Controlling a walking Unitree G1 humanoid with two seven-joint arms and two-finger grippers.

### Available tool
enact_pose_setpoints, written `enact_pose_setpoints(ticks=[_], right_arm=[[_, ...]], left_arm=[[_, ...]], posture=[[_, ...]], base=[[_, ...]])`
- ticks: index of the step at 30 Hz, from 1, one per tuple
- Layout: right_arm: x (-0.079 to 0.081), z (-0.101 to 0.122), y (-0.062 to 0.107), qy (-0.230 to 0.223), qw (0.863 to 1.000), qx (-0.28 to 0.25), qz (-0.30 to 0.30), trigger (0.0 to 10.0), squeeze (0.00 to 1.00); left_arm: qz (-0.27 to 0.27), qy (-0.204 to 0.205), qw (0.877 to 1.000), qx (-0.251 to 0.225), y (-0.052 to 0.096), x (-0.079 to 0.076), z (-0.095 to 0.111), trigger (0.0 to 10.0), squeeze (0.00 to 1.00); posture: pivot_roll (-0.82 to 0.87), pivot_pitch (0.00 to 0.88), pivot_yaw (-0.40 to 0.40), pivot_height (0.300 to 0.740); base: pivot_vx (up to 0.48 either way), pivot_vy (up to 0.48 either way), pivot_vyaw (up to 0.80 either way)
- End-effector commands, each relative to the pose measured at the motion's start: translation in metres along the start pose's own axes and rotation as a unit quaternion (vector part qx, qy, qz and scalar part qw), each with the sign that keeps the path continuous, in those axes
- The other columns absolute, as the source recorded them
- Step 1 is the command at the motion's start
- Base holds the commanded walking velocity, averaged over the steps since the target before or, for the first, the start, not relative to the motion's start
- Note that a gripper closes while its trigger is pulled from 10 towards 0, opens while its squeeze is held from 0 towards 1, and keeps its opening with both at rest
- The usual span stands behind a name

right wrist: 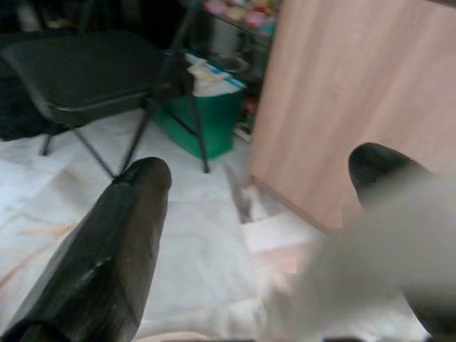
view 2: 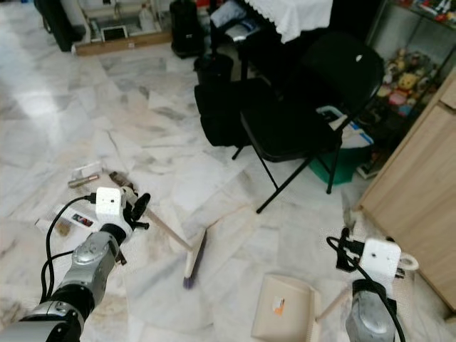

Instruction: Sweep floor

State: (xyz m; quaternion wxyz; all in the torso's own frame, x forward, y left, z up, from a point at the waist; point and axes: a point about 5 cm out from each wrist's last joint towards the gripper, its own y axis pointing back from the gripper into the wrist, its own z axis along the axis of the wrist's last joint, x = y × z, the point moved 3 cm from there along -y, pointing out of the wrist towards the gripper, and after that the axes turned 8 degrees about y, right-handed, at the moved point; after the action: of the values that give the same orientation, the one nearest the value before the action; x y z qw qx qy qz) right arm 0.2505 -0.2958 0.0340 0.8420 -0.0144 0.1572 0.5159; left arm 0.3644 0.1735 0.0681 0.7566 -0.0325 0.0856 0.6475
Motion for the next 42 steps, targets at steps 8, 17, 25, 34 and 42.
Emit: enact_pose_setpoints(ticks=[8,17,25,34,42], right_arm=[[-0.015,-0.0097,0.0089,0.006,0.999,0.027,-0.042,10.0,0.0],[-0.01,-0.0051,0.0085,-0.001,1.0,0.012,-0.013,10.0,0.0],[-0.0125,-0.0083,0.006,0.0,1.0,0.02,-0.014,8.2,0.0],[-0.0123,-0.0071,0.0045,-0.006,1.0,0.017,-0.01,0.0,0.0],[-0.0104,-0.0065,0.0036,-0.009,1.0,0.016,-0.005,0.0,0.0]], left_arm=[[-0.008,-0.008,1.0,-0.009,-0.0014,-0.0008,0.0053,10.0,0.0],[-0.008,-0.009,1.0,-0.009,-0.0016,-0.0004,0.0062,10.0,0.0],[-0.006,-0.01,1.0,-0.009,-0.0013,0.0009,0.0061,10.0,0.0],[-0.007,-0.011,1.0,-0.008,-0.0011,0.0016,0.0062,10.0,0.0],[-0.005,-0.012,1.0,-0.008,-0.0009,0.0022,0.0062,10.0,0.0]], posture=[[-0.01,0.089,0.039,0.74],[-0.01,0.102,0.043,0.74],[0.0,0.111,0.045,0.74],[0.0,0.115,0.047,0.74],[0.0,0.119,0.047,0.74]], base=[[0.0,0.0,0.0],[0.0,0.0,0.0],[0.0,0.0,0.0],[0.0,0.0,0.0],[0.0,0.0,0.0]])
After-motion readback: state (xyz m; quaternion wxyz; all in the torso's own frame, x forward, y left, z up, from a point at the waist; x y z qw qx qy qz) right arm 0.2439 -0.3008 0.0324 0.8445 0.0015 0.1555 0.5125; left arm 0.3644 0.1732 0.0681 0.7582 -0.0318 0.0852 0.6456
